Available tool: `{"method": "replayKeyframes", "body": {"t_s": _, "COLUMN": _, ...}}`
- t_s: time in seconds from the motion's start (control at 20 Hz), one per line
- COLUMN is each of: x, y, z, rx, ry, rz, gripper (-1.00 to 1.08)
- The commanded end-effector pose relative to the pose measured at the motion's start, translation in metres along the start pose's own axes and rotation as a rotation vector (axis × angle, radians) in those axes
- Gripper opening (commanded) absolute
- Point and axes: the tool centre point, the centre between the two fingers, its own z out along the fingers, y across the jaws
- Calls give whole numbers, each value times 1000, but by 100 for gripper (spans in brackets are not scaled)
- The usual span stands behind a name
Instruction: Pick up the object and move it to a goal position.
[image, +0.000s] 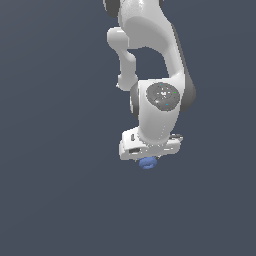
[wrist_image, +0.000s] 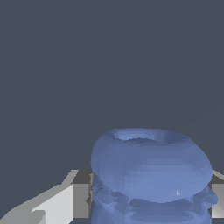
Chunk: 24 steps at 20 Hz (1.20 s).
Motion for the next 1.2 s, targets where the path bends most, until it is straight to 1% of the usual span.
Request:
{"method": "replayKeyframes", "body": {"t_s": 0.0, "x": 4, "y": -9, "z": -27, "rx": 0, "ry": 0, "rz": 0, "gripper": -100}}
{"method": "replayKeyframes", "body": {"t_s": 0.4, "x": 19, "y": -35, "z": -107, "rx": 0, "ry": 0, "rz": 0, "gripper": -100}}
{"method": "replayKeyframes", "body": {"t_s": 0.6, "x": 26, "y": -46, "z": -141, "rx": 0, "ry": 0, "rz": 0, "gripper": -100}}
{"method": "replayKeyframes", "body": {"t_s": 0.9, "x": 34, "y": -58, "z": -178, "rx": 0, "ry": 0, "rz": 1, "gripper": -100}}
{"method": "replayKeyframes", "body": {"t_s": 1.15, "x": 39, "y": -64, "z": -198, "rx": 0, "ry": 0, "rz": 1, "gripper": -100}}
